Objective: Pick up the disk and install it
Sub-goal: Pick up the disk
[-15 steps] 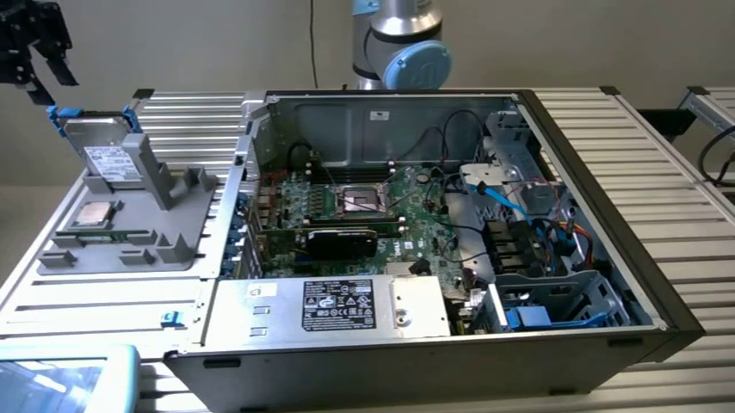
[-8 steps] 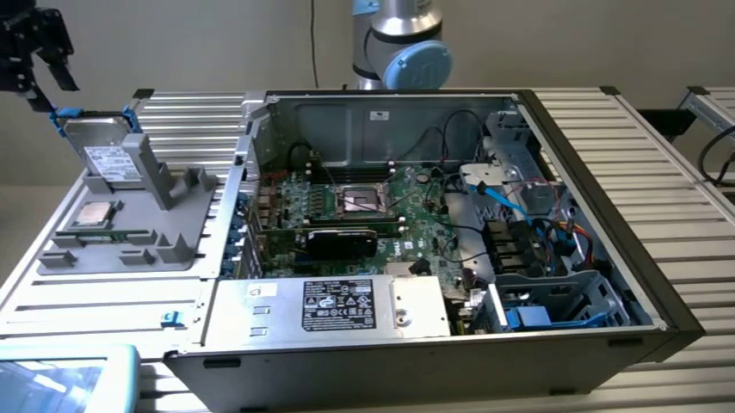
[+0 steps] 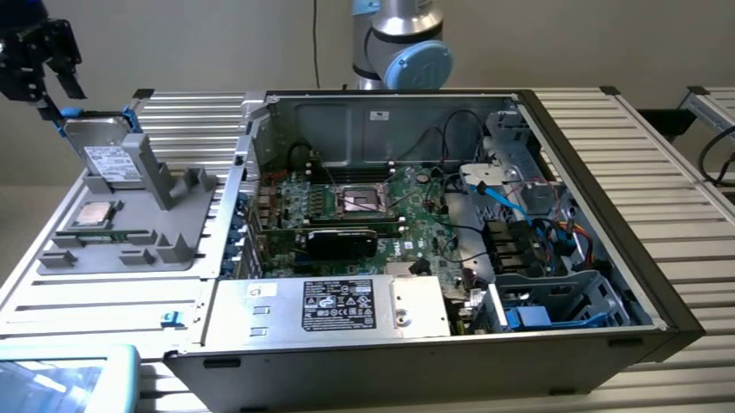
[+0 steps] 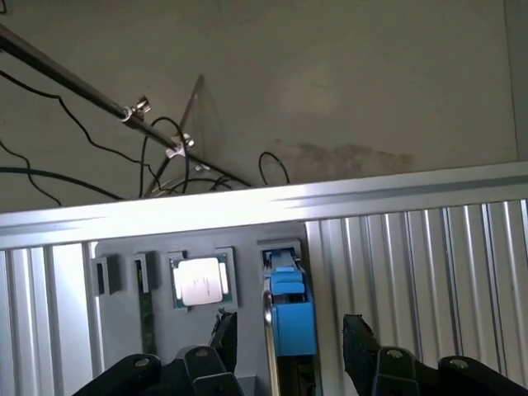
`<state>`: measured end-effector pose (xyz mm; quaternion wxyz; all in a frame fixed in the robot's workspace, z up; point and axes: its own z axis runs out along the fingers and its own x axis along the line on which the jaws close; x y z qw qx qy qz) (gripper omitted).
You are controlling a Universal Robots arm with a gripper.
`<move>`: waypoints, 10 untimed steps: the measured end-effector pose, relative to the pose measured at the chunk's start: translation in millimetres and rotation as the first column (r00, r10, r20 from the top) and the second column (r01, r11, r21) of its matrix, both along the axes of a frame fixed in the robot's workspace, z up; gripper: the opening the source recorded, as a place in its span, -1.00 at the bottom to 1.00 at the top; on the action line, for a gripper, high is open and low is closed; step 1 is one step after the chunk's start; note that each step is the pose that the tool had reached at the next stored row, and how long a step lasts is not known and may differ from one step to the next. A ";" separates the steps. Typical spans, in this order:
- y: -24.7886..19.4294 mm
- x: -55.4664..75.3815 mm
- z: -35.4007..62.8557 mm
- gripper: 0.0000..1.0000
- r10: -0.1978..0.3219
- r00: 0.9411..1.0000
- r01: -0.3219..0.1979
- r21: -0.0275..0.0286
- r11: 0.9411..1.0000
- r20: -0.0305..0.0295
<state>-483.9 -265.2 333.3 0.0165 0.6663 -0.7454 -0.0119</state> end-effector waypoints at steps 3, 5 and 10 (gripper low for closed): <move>-0.1 0.4 -5.4 0.25 0.010 1.000 -0.010 -0.003 1.000 0.000; -0.1 0.7 -9.0 0.25 0.017 1.000 -0.017 -0.005 1.000 0.000; -0.1 0.8 -18.1 0.25 0.022 1.000 -0.022 -0.010 1.000 0.000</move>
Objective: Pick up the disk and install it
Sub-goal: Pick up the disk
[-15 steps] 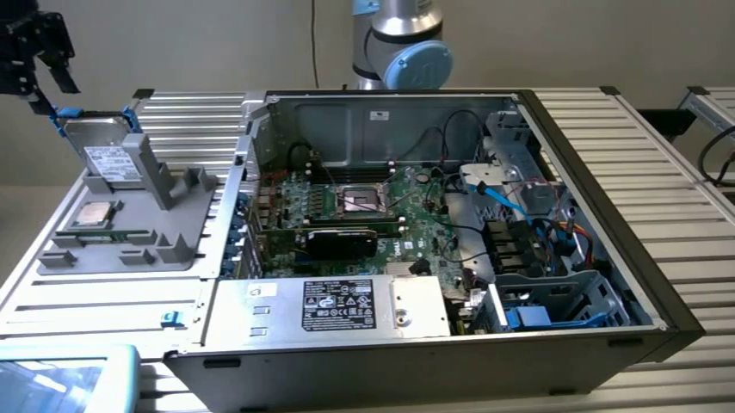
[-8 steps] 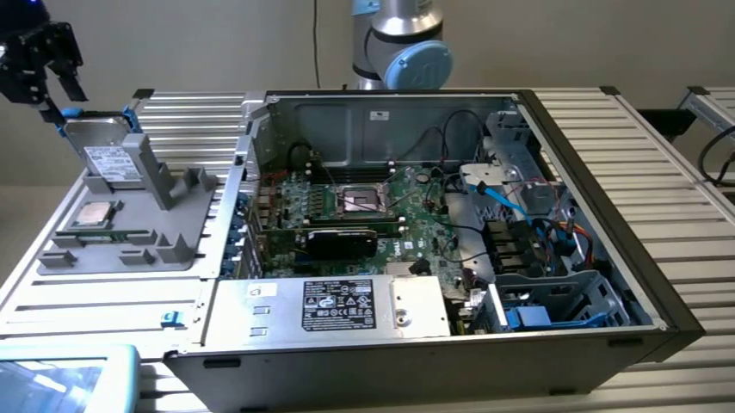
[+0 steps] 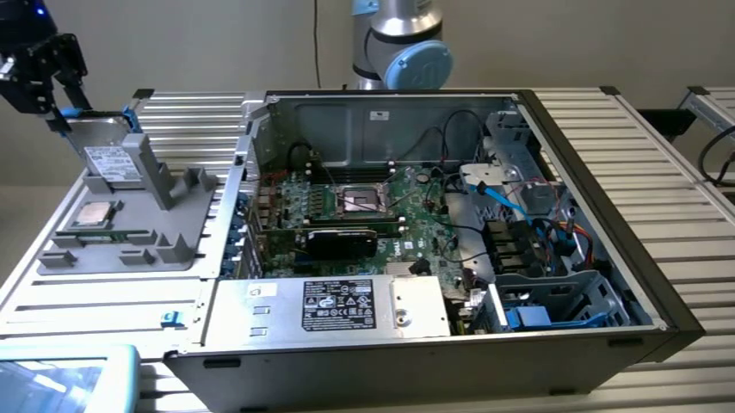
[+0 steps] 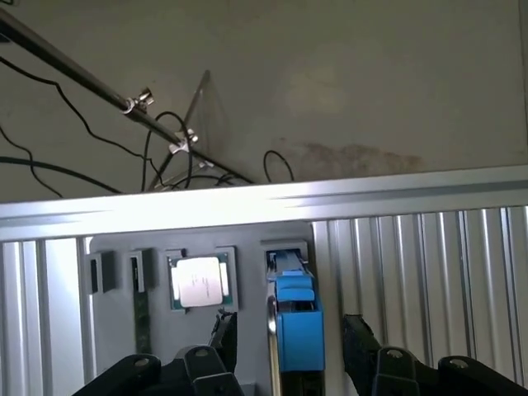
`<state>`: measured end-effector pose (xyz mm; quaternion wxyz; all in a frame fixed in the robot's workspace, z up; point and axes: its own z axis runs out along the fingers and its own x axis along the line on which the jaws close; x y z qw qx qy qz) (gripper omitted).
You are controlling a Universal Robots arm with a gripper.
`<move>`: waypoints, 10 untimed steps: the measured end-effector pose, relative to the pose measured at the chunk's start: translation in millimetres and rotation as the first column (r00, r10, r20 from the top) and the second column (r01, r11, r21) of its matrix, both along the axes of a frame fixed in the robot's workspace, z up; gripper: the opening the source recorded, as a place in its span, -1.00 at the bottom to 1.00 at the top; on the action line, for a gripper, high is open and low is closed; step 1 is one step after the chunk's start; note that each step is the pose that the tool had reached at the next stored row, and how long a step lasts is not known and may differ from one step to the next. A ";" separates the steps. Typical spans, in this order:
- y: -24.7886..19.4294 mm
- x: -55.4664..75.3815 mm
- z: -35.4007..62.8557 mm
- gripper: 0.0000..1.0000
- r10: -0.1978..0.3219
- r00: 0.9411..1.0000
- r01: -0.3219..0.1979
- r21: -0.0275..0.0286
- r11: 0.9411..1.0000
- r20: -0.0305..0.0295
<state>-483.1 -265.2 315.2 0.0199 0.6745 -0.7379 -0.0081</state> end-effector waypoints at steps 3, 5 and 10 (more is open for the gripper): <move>0.0 0.2 -5.3 0.25 0.002 1.000 -0.002 -0.003 1.000 0.000; 0.0 0.2 -7.7 0.25 0.004 1.000 -0.004 -0.004 1.000 0.000; 0.0 0.1 -8.0 0.25 0.006 1.000 -0.006 -0.005 1.000 0.003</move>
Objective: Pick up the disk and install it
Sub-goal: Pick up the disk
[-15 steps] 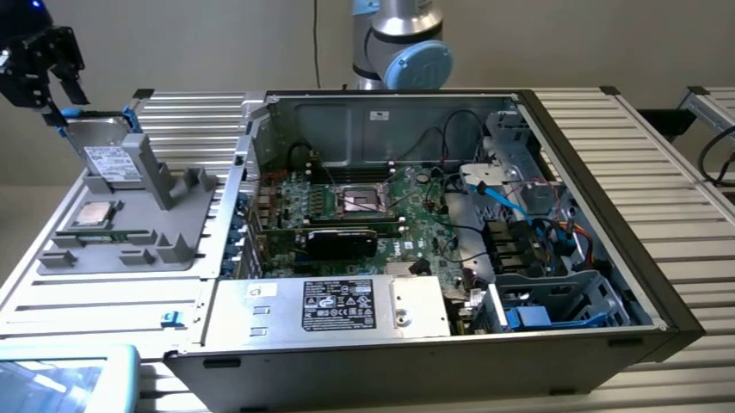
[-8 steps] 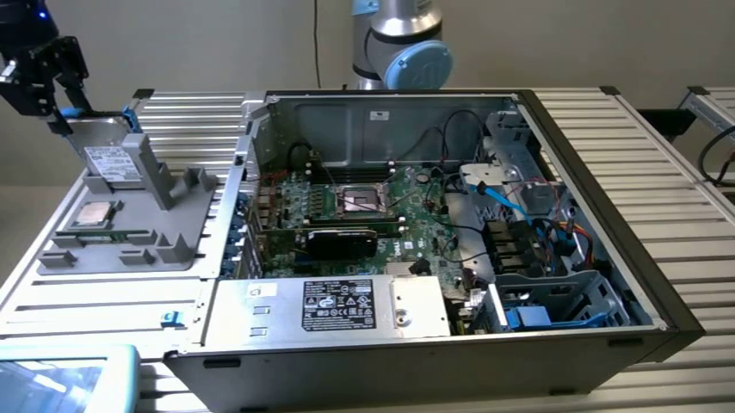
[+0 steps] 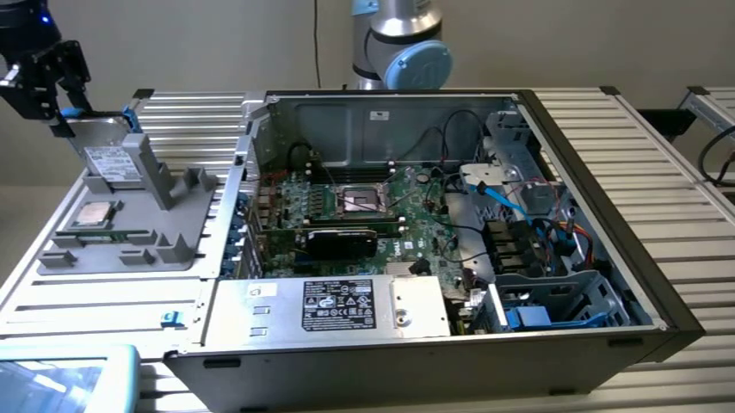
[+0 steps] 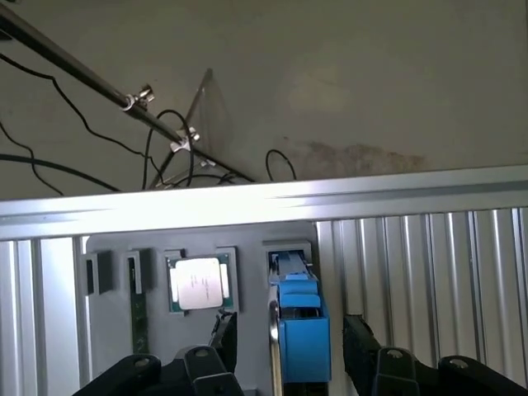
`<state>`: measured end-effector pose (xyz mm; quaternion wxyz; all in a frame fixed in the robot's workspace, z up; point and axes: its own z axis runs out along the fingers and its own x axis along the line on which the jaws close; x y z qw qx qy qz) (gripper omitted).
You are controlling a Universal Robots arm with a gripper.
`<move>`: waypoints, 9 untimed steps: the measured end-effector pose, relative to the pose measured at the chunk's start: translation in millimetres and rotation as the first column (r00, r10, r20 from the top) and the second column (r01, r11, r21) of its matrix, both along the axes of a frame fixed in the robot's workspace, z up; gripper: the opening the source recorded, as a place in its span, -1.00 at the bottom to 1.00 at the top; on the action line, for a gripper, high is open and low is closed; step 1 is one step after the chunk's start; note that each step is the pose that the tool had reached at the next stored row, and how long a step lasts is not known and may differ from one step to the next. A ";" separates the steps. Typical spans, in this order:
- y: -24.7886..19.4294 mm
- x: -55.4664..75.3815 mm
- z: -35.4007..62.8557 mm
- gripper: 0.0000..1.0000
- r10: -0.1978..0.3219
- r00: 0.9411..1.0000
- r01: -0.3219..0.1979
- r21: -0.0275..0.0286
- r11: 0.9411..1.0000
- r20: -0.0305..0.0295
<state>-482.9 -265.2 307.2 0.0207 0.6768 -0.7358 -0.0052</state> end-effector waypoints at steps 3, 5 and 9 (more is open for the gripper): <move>0.9 0.1 -2.0 0.25 0.013 1.000 -0.013 -0.004 1.000 0.015; 2.6 0.0 -3.9 0.25 0.018 1.000 -0.018 -0.006 1.000 0.020; 6.5 -2.0 -7.9 0.25 0.025 0.999 -0.024 -0.010 1.000 0.031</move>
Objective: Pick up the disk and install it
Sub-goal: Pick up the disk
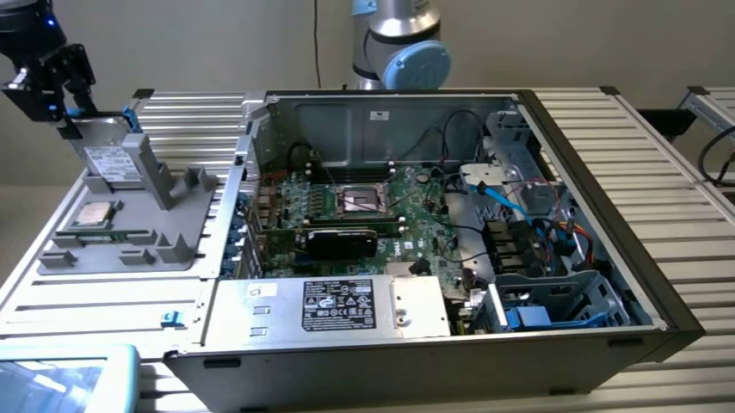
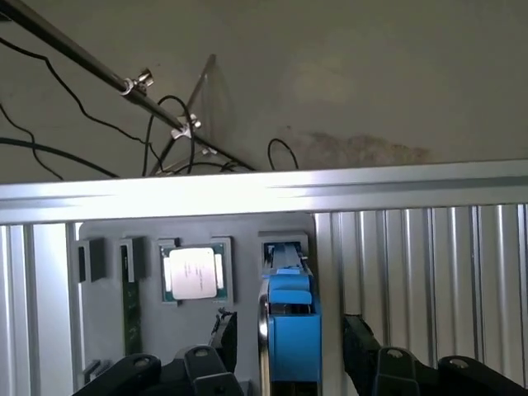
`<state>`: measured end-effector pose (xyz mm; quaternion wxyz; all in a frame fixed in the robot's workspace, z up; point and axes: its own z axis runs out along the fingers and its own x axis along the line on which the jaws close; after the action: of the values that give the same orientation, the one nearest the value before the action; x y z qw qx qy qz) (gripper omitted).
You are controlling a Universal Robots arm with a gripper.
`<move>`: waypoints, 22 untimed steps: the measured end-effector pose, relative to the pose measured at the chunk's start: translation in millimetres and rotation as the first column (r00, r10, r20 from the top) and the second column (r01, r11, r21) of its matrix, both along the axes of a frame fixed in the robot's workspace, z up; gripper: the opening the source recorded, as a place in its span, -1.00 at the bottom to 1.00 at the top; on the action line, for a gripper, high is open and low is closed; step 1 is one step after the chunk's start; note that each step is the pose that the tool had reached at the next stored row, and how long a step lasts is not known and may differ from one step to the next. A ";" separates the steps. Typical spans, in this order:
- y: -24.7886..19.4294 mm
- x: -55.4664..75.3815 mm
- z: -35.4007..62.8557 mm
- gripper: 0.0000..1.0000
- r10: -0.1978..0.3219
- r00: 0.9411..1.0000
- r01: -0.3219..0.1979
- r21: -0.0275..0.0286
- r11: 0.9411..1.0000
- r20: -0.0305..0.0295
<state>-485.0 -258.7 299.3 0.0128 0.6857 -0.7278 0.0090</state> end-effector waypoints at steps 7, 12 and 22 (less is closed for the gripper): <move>0.1 -2.2 -8.8 0.25 0.005 1.000 -0.005 0.000 1.000 0.009; -0.1 -2.3 -10.6 0.25 0.005 1.000 -0.005 0.000 1.000 0.010; -0.2 -1.8 -14.8 0.25 0.005 1.000 -0.005 0.000 1.000 0.009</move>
<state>-486.8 -258.9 284.5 0.0094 0.6873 -0.7262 0.0122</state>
